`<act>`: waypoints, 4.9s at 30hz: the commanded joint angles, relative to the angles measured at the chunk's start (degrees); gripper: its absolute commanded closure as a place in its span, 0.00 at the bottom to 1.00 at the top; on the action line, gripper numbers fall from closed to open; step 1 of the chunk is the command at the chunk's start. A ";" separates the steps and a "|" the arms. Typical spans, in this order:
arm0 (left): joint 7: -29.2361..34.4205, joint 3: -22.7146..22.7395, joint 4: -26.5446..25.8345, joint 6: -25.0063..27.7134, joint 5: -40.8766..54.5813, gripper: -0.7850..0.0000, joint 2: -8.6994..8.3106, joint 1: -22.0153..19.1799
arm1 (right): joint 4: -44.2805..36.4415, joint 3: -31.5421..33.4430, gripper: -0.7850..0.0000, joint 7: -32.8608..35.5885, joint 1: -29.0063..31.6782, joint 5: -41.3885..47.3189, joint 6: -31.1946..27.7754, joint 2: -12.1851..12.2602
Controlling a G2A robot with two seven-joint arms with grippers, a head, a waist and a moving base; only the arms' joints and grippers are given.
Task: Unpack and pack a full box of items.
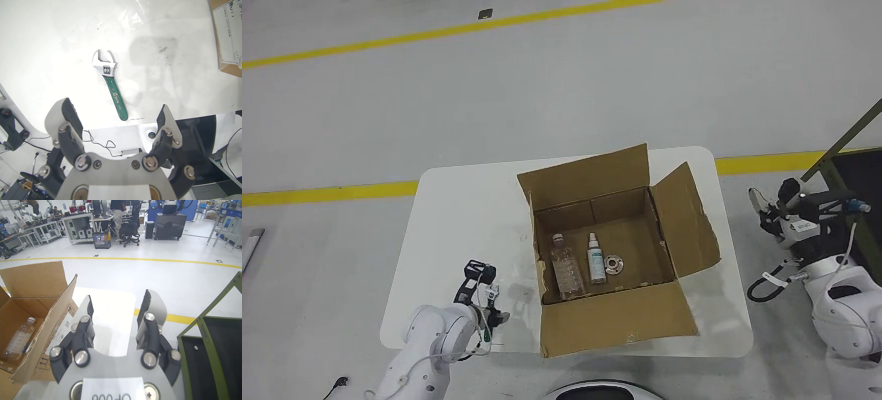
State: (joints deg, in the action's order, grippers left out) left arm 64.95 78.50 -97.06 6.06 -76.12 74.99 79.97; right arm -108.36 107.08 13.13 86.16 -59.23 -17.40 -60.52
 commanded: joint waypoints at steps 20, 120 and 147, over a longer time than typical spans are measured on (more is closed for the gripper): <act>0.53 -1.11 9.86 -3.44 7.22 0.00 -0.05 -4.39 | 0.65 0.10 1.00 -0.33 -0.18 0.22 -0.59 0.01; -1.93 -5.87 15.52 -6.13 10.05 1.00 -2.16 -8.30 | -0.42 1.00 1.00 0.69 0.08 0.46 0.18 -0.04; 5.43 -4.16 9.52 1.72 10.24 0.00 -3.85 -8.20 | -1.38 1.11 1.00 0.80 0.38 0.79 0.13 -0.09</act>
State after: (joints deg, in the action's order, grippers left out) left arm 70.04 74.49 -88.02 7.60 -65.78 71.17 72.06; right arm -109.72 108.22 13.96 86.56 -58.43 -17.31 -60.61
